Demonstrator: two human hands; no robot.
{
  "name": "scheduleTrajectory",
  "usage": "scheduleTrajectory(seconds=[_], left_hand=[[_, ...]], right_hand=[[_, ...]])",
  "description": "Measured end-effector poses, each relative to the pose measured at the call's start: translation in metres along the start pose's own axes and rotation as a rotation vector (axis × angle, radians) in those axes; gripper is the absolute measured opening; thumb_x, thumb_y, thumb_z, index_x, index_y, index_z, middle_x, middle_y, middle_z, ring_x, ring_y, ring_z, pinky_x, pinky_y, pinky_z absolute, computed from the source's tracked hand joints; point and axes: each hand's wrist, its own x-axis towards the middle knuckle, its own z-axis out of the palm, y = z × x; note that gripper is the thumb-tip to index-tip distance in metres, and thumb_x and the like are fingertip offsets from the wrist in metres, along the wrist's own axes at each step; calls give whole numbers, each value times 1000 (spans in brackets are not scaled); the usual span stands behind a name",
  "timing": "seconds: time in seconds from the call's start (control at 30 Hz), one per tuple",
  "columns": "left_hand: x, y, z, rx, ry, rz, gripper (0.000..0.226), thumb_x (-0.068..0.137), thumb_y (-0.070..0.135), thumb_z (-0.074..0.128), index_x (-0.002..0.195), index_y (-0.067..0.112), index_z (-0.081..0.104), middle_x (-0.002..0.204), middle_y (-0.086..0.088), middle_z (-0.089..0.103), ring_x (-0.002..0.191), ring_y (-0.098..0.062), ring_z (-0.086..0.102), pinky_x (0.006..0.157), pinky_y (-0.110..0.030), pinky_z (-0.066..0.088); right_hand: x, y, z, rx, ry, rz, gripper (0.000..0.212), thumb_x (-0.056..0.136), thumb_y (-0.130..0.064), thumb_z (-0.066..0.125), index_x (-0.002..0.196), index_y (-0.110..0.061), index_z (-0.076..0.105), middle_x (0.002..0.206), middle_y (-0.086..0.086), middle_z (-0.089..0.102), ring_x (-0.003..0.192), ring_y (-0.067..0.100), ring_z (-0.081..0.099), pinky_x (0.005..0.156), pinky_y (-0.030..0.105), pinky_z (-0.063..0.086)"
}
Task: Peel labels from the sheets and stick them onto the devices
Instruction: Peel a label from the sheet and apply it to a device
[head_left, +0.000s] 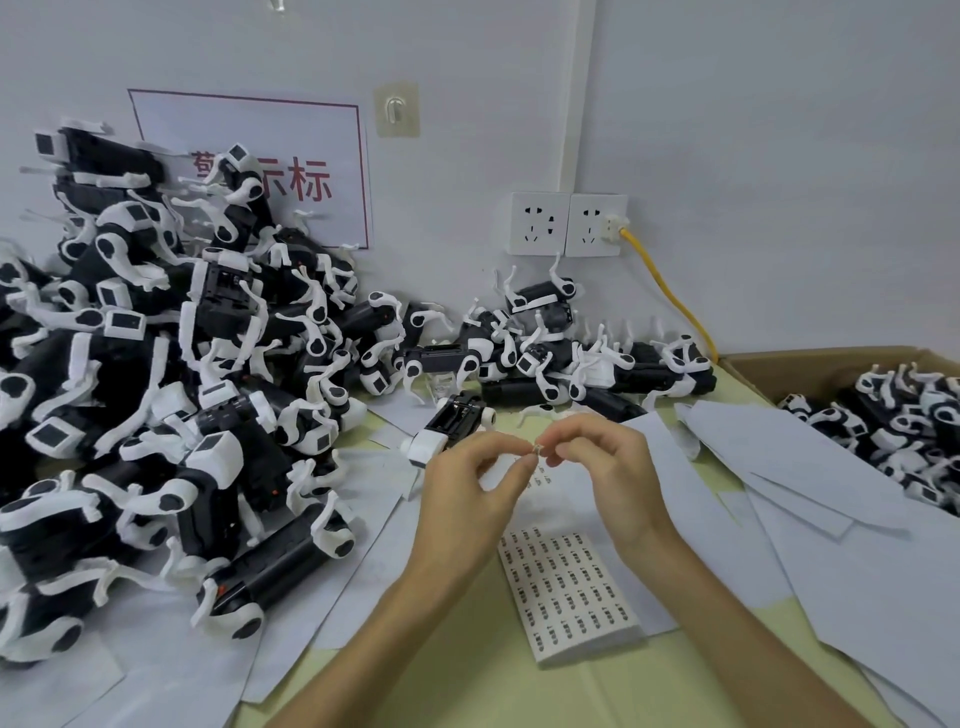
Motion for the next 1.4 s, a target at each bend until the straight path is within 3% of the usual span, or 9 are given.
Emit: scheduleTrajectory(seconds=[0.17, 0.47, 0.6, 0.8, 0.97, 1.03, 1.13, 1.3, 1.4], left_hand=[[2, 3, -1, -274, -54, -164, 17, 97, 8, 71, 91, 20, 82, 93, 3, 80, 92, -11, 74, 82, -19, 55], [2, 5, -2, -401, -78, -206, 25, 101, 4, 62, 109, 20, 80, 104, 2, 81, 106, -13, 75, 90, -25, 57], [1, 7, -2, -331, -87, -125, 31, 101, 3, 64, 107, 29, 79, 103, 9, 81, 105, -7, 74, 88, -19, 55], [2, 3, -1, -136, -71, -24, 34, 101, 5, 64, 114, 33, 78, 103, 20, 78, 101, -2, 72, 88, -22, 56], [7, -4, -11, 430, 144, 247, 30, 97, 13, 69, 123, 26, 76, 113, 14, 70, 107, -8, 60, 92, -29, 49], [13, -10, -20, 632, 223, 195, 43, 92, 30, 75, 134, 30, 67, 131, 8, 63, 122, -16, 54, 99, -37, 44], [19, -21, -34, 755, 129, -75, 63, 90, 54, 71, 147, 37, 51, 148, 5, 54, 134, -19, 50, 105, -43, 43], [16, -26, -36, 241, 251, -245, 45, 84, 40, 77, 128, 34, 69, 110, 15, 74, 96, -8, 68, 86, -36, 57], [22, -23, -35, -285, 225, -428, 31, 89, 22, 80, 119, 21, 73, 102, -1, 76, 82, -17, 70, 82, -36, 64]], right_hand=[[0, 6, -2, -56, 12, 12, 36, 89, 8, 57, 104, -17, 78, 84, 6, 73, 76, 14, 67, 79, 23, 55], [-1, 7, -1, -155, 96, -64, 9, 89, -7, 77, 89, -16, 77, 87, 1, 78, 84, 21, 76, 84, 43, 60], [-1, 5, -2, -217, 108, -107, 13, 88, -10, 79, 85, -22, 77, 85, -5, 77, 82, 16, 75, 82, 35, 60], [-2, 4, 0, -291, 88, -170, 23, 90, -8, 76, 80, -27, 69, 81, -11, 73, 79, 15, 72, 74, 19, 53], [-7, 6, 6, -362, 81, -203, 22, 94, -11, 70, 81, -26, 61, 79, -13, 66, 73, 13, 67, 68, 14, 47], [-7, 5, 7, -358, 95, -202, 23, 96, -11, 68, 81, -27, 60, 79, -12, 65, 71, 15, 67, 67, 15, 46], [-7, 5, 6, -332, 106, -189, 22, 96, -12, 68, 82, -28, 61, 81, -12, 65, 71, 18, 66, 67, 17, 47], [-8, 5, 7, -268, 76, -142, 21, 96, -11, 68, 84, -28, 62, 82, -11, 66, 66, 18, 65, 64, 24, 50], [-7, 6, 7, -195, 47, -90, 18, 95, -9, 69, 86, -24, 66, 82, -8, 68, 68, 17, 68, 66, 23, 52]])
